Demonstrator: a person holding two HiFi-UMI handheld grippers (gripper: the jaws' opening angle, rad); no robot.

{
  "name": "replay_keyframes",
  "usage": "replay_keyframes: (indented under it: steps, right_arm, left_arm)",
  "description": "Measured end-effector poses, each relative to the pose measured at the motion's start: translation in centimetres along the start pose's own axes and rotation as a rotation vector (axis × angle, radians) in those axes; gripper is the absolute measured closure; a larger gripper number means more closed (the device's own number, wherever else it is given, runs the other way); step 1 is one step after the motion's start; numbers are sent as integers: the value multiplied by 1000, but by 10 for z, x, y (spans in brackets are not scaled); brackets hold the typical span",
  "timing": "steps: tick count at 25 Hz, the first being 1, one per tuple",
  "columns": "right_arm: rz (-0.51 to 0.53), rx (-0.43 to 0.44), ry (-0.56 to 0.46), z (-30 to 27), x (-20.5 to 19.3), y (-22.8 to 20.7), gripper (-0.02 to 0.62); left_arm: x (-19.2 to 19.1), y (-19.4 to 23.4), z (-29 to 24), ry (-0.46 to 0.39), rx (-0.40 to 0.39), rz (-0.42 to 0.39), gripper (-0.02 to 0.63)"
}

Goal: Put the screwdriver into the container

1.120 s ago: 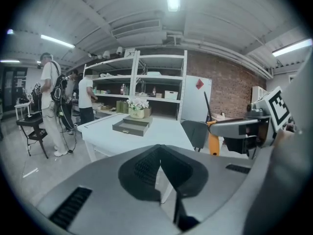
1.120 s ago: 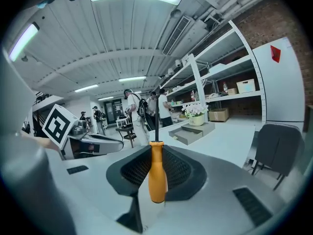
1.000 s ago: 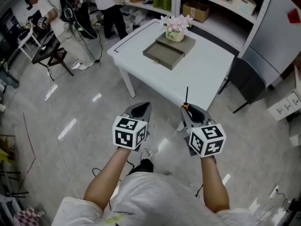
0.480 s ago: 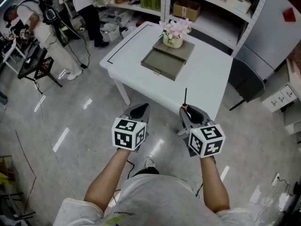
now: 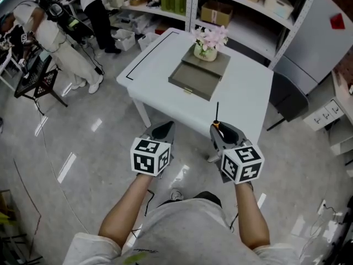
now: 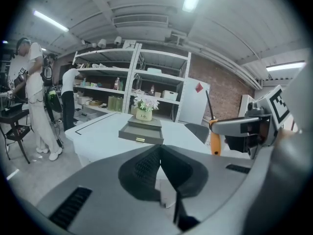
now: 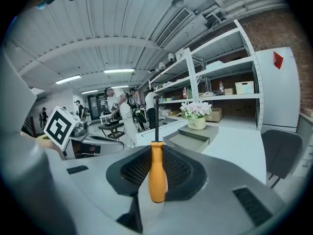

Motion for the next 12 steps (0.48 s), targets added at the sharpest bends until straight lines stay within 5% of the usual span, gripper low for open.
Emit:
replay_keyframes:
  steps: [12]
  right_arm:
    - [-14,-27,-9,-30,9,-26,522]
  left_arm:
    - [5,19,-33,35,-24,-34,603]
Point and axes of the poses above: the fingertips, and each gripper's own axes: z backward along the fingers, y to its left, x out of its top, the point moved 4 cm from there along z, backward along the fingers
